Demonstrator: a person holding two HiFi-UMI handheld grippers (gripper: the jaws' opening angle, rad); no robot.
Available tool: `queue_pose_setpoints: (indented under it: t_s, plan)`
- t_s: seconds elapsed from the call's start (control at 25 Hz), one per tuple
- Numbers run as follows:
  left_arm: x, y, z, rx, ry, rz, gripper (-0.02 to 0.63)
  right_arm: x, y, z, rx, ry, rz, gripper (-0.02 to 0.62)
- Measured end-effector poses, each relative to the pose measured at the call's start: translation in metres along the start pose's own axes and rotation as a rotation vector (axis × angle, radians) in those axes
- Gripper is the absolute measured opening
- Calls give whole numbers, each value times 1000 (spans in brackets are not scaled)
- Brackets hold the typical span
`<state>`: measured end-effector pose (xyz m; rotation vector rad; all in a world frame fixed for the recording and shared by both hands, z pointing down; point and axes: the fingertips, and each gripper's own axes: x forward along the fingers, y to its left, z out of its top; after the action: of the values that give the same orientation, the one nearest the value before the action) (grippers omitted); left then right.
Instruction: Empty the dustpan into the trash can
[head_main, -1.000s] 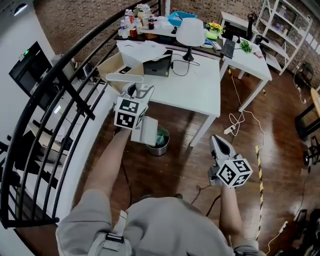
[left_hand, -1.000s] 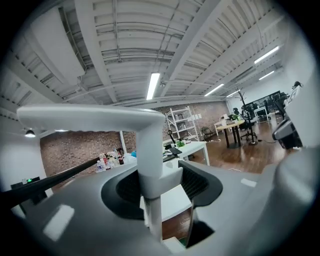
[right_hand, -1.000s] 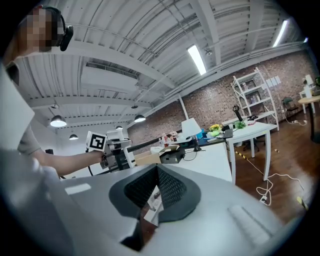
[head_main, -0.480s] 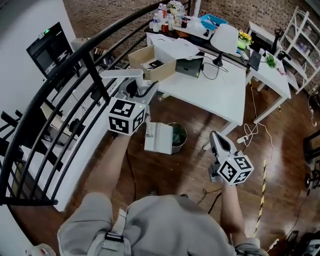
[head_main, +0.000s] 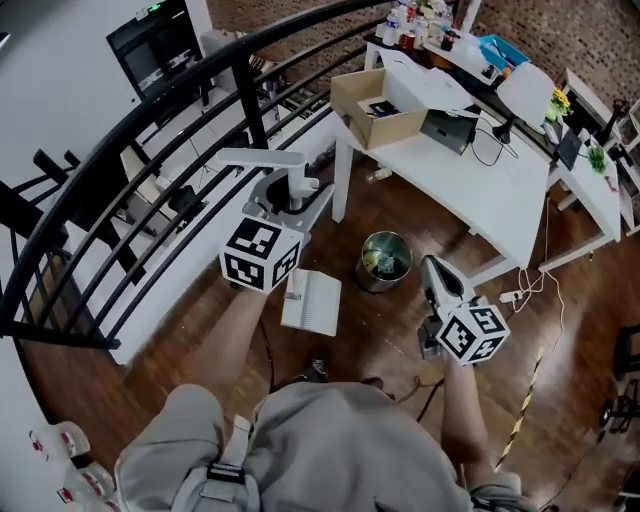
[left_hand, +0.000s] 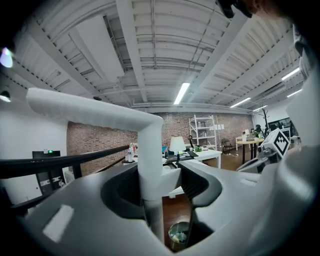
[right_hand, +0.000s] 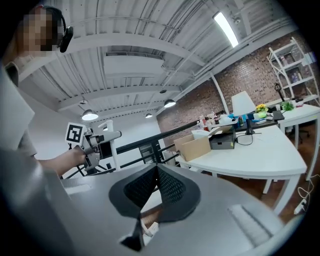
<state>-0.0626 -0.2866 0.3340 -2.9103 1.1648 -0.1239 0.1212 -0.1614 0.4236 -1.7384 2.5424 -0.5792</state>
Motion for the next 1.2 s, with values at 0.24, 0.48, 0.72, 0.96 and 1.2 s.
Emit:
queue_pose_setpoints:
  t_s: [0.24, 0.48, 0.72, 0.96, 1.2]
  plan:
    - [-53, 11, -83, -42, 128, 79, 201, 29, 33, -14, -13, 34, 75, -2]
    - [-85, 16, -161, -108, 241, 111, 199, 43, 54, -11, -44, 48, 116, -2]
    - [-88, 10, -224, -147, 286, 110, 198, 46, 60, -15, -61, 73, 109, -2]
    - [-64, 9, -268, -153, 274, 90, 196, 43, 59, -37, -66, 133, 84, -2]
    - [-33, 16, -308, -190, 298, 111, 196, 50, 44, -63, -58, 199, 37, -2]
